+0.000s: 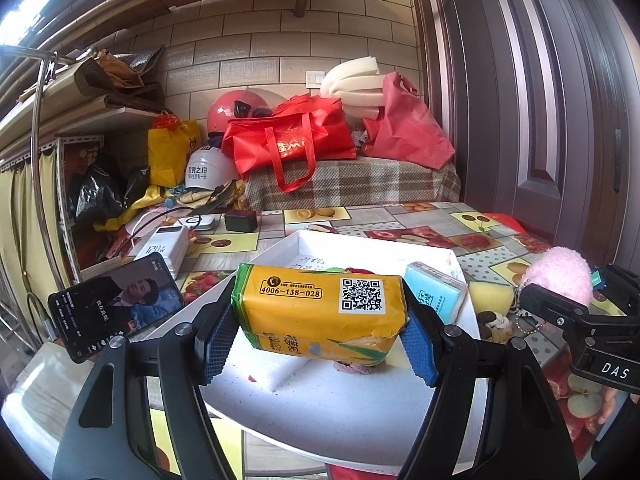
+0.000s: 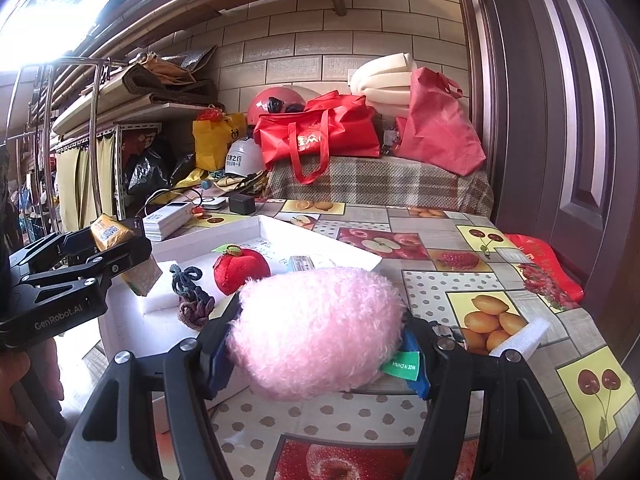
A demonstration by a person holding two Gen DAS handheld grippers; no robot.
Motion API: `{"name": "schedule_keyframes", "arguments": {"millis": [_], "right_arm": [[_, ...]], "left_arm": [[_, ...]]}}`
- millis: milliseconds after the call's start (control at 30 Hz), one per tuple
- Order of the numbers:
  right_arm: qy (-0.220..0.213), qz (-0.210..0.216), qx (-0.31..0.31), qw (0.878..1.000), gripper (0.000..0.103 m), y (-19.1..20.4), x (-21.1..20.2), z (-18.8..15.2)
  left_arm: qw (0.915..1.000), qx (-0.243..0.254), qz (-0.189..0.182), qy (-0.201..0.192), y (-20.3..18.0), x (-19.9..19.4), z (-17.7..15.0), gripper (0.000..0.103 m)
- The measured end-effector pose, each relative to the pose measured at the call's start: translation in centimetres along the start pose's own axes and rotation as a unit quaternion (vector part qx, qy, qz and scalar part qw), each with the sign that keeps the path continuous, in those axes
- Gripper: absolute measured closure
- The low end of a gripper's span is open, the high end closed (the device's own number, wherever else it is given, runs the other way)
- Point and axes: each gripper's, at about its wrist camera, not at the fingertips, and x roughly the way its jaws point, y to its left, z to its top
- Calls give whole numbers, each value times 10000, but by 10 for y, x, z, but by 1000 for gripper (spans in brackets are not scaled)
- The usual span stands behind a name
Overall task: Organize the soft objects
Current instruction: 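Lower the tissue pack and pink ball into the box and open both tools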
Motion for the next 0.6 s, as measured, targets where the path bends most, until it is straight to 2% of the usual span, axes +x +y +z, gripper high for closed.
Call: {"name": "schedule_keyframes", "arguments": {"millis": [267, 600], "right_arm": [[14, 173, -2, 9998, 35, 11, 11, 5], [91, 395, -89, 9991, 35, 30, 32, 12]], "left_arm": [[9995, -96, 308, 76, 26, 10, 2, 31], [9985, -49, 483, 260, 32, 34, 7, 30]]}}
